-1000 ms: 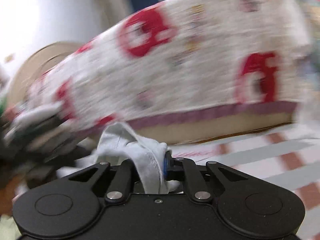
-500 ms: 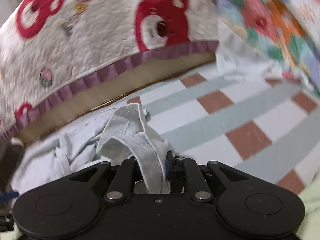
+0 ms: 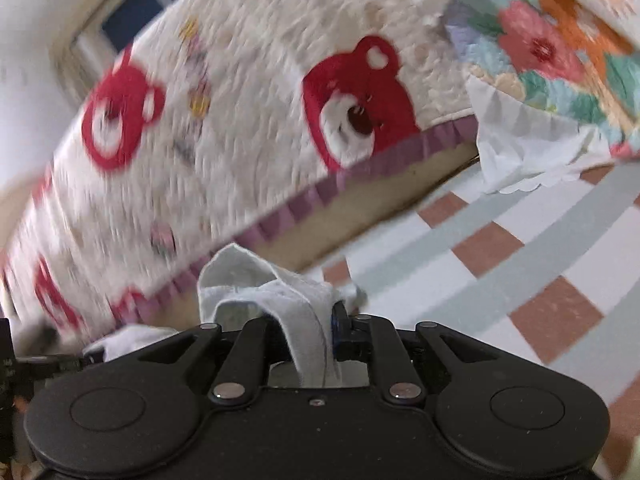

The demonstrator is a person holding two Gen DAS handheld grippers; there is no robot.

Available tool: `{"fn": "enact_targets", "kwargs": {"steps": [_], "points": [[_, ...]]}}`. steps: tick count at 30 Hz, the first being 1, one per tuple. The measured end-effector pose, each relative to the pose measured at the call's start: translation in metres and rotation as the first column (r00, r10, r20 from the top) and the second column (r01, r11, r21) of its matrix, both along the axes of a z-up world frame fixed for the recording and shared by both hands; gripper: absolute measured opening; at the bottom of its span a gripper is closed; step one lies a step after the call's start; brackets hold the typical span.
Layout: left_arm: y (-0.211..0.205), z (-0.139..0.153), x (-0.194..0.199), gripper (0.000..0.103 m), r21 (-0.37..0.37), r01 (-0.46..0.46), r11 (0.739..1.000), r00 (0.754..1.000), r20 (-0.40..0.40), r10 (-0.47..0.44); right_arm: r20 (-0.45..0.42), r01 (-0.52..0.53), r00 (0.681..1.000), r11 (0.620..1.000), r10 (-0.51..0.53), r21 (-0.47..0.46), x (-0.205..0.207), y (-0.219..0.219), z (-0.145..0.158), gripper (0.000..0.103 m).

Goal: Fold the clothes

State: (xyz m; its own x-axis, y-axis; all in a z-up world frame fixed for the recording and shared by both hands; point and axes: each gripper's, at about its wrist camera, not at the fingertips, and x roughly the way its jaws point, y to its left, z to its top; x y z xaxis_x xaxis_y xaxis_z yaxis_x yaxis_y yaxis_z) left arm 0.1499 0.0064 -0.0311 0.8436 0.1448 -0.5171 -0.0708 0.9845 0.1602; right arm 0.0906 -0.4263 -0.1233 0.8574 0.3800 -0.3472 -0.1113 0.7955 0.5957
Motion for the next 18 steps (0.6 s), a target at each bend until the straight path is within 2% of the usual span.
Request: {"fn": "enact_targets", "kwargs": {"steps": [1,2,3,4,6,9,11,14,18], "points": [[0.004,0.012,0.004,0.016,-0.013,-0.051,0.999,0.995,0.081,0.052,0.004,0.02,1.0,1.0,-0.02,0.004,0.002,-0.002,-0.003,0.014],[0.004,0.015,0.006,0.025,-0.014,-0.091,0.996,0.987,0.129,0.092,-0.001,0.041,0.999,0.999,-0.041,-0.02,0.004,0.0,-0.005,0.014],[0.004,0.014,0.008,0.052,-0.011,-0.128,0.992,0.978,0.167,0.128,-0.011,0.057,0.998,0.997,-0.058,-0.05,0.005,0.001,-0.007,0.014],[0.001,0.007,0.008,0.059,-0.014,-0.121,0.993,0.981,0.148,0.122,-0.035,0.075,0.996,0.994,-0.078,-0.074,0.007,0.003,-0.011,0.014],[-0.005,-0.016,0.004,0.059,-0.034,-0.061,0.998,0.997,0.055,0.063,-0.1,0.106,0.988,0.988,-0.118,-0.115,0.013,0.003,-0.021,0.014],[-0.019,-0.059,-0.017,0.06,-0.044,0.002,0.999,0.997,-0.075,-0.006,-0.165,0.127,0.975,0.982,-0.15,-0.141,0.019,0.001,-0.031,0.014],[-0.021,-0.08,-0.032,0.06,-0.069,0.022,0.997,0.99,-0.139,-0.031,-0.175,0.133,0.972,0.982,-0.156,-0.137,0.021,0.001,-0.033,0.014],[-0.013,-0.101,-0.047,0.064,-0.147,0.023,0.989,0.974,-0.22,-0.055,-0.178,0.129,0.971,0.976,-0.161,-0.177,0.023,0.005,-0.034,0.014],[-0.003,-0.13,-0.067,0.067,-0.25,0.014,0.968,0.942,-0.322,-0.096,-0.197,0.125,0.966,0.969,-0.168,-0.214,0.024,0.007,-0.039,0.015]]}}
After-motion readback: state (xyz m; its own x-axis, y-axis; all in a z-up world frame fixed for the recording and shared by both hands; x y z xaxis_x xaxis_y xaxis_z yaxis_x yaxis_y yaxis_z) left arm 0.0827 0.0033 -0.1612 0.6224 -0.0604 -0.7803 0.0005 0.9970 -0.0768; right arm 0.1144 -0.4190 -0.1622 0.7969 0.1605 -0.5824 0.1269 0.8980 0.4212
